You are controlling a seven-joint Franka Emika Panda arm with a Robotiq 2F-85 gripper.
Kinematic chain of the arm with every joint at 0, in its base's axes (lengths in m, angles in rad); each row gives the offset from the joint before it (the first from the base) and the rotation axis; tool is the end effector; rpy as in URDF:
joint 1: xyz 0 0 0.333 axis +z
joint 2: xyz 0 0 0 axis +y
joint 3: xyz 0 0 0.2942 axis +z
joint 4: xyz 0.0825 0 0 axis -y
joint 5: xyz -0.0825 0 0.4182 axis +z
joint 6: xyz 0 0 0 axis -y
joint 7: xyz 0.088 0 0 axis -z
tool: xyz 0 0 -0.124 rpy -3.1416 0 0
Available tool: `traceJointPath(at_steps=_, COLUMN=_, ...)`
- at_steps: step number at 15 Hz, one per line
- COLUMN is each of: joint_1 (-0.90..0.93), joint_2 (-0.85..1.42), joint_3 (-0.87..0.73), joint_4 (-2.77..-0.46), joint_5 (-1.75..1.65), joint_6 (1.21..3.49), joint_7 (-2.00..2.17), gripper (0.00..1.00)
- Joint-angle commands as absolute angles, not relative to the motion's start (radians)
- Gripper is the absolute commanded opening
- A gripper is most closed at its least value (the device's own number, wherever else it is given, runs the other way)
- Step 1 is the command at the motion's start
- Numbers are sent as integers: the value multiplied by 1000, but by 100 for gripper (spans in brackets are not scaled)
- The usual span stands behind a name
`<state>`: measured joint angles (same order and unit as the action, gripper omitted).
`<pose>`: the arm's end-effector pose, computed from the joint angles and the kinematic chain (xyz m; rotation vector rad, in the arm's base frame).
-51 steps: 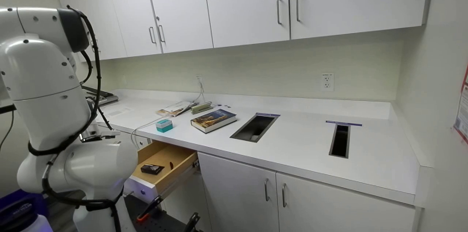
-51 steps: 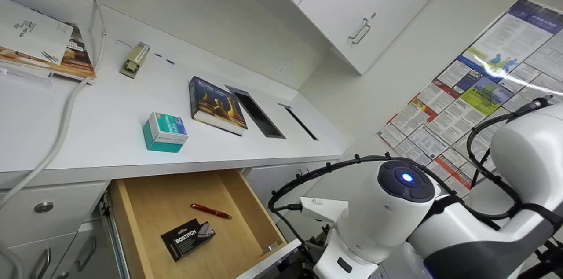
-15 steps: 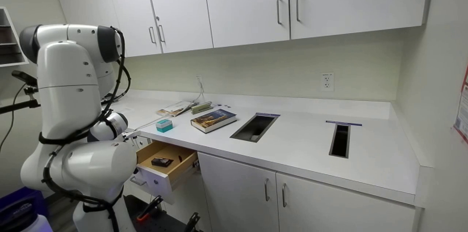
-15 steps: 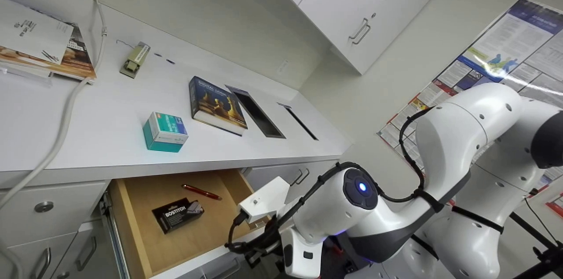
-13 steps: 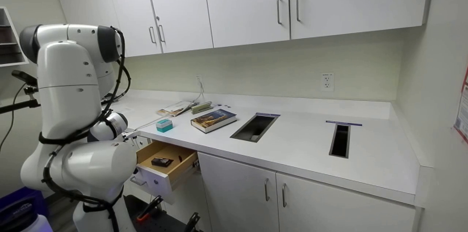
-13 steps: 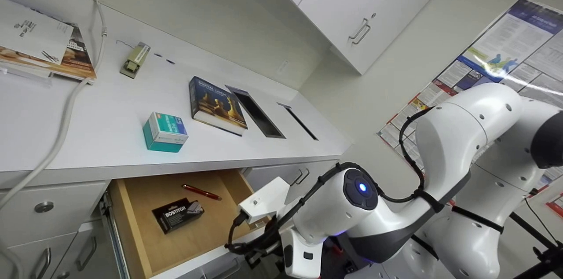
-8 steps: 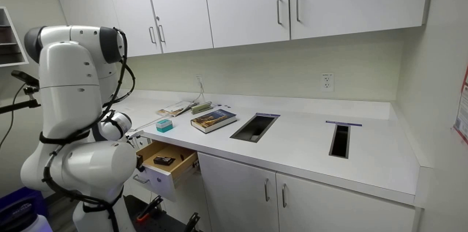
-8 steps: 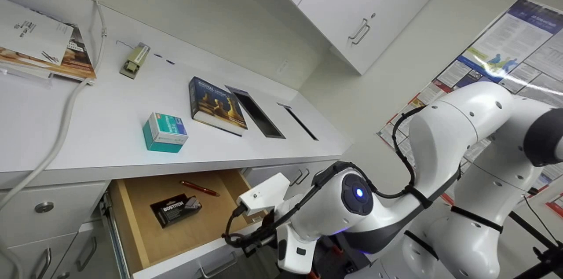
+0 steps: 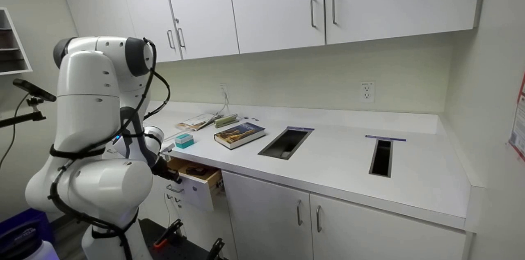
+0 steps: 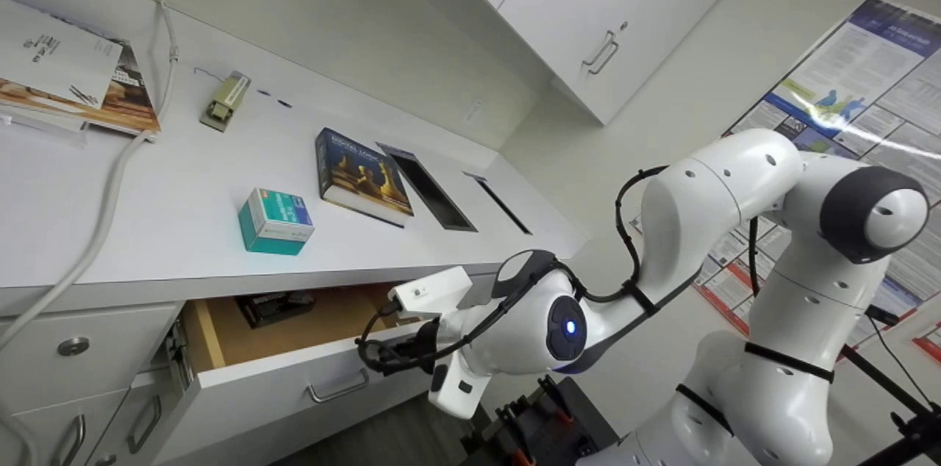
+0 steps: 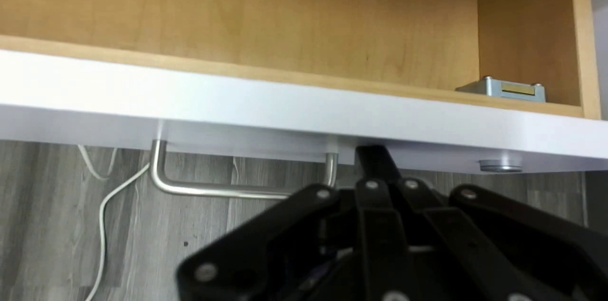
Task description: Put the black box and pen in the drawer and then close the drawer
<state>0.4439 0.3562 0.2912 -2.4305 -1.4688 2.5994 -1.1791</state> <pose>0.3224 0.3300 0.0835 -0.1417 2.6355 -0.2514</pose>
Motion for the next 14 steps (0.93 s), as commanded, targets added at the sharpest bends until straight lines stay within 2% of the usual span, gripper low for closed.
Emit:
traceJointPath(at_steps=1, joint_1=395, joint_2=430, joint_3=287, joint_4=-2344, joint_5=-1610, joint_6=2585, joint_7=-1099, gripper=0)
traceJointPath(at_steps=7, joint_1=357, joint_2=397, joint_3=326, joint_4=-2361, joint_5=-1546, joint_6=2589, joint_7=-1177, gripper=0)
traceJointPath(at_steps=14, joint_1=336, joint_2=92, joint_3=466, joint_4=-2554, joint_5=-967, joint_6=2457, joint_7=-1526, gripper=0)
